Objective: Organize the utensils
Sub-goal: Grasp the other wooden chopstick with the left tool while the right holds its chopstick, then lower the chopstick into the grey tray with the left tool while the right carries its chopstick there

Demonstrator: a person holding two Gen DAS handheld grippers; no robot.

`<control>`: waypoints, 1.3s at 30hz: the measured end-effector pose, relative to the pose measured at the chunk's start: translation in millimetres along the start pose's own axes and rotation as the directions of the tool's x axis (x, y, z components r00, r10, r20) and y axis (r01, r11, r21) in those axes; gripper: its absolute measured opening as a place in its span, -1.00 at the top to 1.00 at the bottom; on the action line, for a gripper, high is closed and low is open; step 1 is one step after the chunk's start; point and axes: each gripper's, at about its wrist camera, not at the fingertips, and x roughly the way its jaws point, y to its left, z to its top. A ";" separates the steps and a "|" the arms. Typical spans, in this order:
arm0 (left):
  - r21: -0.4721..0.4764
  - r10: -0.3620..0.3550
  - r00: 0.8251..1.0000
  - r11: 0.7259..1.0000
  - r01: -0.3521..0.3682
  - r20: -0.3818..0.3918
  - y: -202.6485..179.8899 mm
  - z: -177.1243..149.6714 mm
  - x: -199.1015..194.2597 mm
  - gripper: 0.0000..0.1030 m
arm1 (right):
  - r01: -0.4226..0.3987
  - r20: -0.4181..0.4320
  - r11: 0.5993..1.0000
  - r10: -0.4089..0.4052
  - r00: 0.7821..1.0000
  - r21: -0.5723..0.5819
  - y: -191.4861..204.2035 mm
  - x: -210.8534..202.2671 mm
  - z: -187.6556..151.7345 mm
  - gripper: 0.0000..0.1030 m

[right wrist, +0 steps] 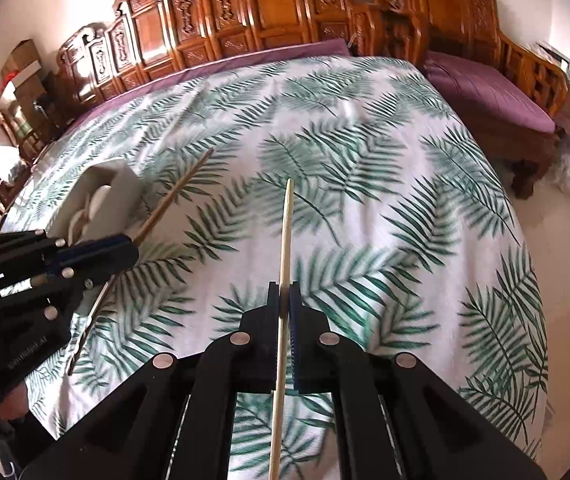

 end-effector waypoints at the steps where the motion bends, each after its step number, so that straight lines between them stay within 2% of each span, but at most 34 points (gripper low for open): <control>1: -0.010 0.007 1.000 1.000 -0.007 0.010 7.5 -0.1 -7.3 0.91 | -0.004 0.002 1.000 0.004 1.000 -0.007 4.9 -1.0 2.2 0.88; 8: -0.102 0.037 0.998 0.994 -0.031 0.054 53.6 -9.7 -42.4 0.91 | -0.041 0.014 0.996 0.043 0.999 -0.075 47.0 -2.0 17.9 0.88; 16: -0.166 0.105 0.992 0.982 -0.091 0.072 108.0 -16.9 -61.7 0.91 | -0.072 0.010 0.988 0.074 0.997 -0.136 90.3 4.9 33.6 0.88; 24: -0.234 0.155 0.986 0.963 -0.136 0.064 155.9 -26.9 -61.8 0.91 | -0.095 0.003 0.976 0.098 0.995 -0.197 137.3 13.6 49.4 0.88; 33: -0.271 0.171 0.984 0.951 -0.151 0.050 176.0 -36.3 -51.8 0.90 | -0.117 0.004 0.962 0.121 0.993 -0.247 180.7 19.7 67.1 0.88; 38: -0.290 0.194 0.979 0.942 -0.168 0.064 183.6 -41.4 -59.9 0.51 | -0.135 -0.004 0.958 0.138 0.990 -0.254 196.3 27.2 73.2 0.88; 39: -0.290 0.198 0.978 0.942 -0.171 0.069 184.8 -43.4 -64.0 0.49 | -0.136 -0.005 0.957 0.140 0.990 -0.255 198.8 29.4 74.6 0.88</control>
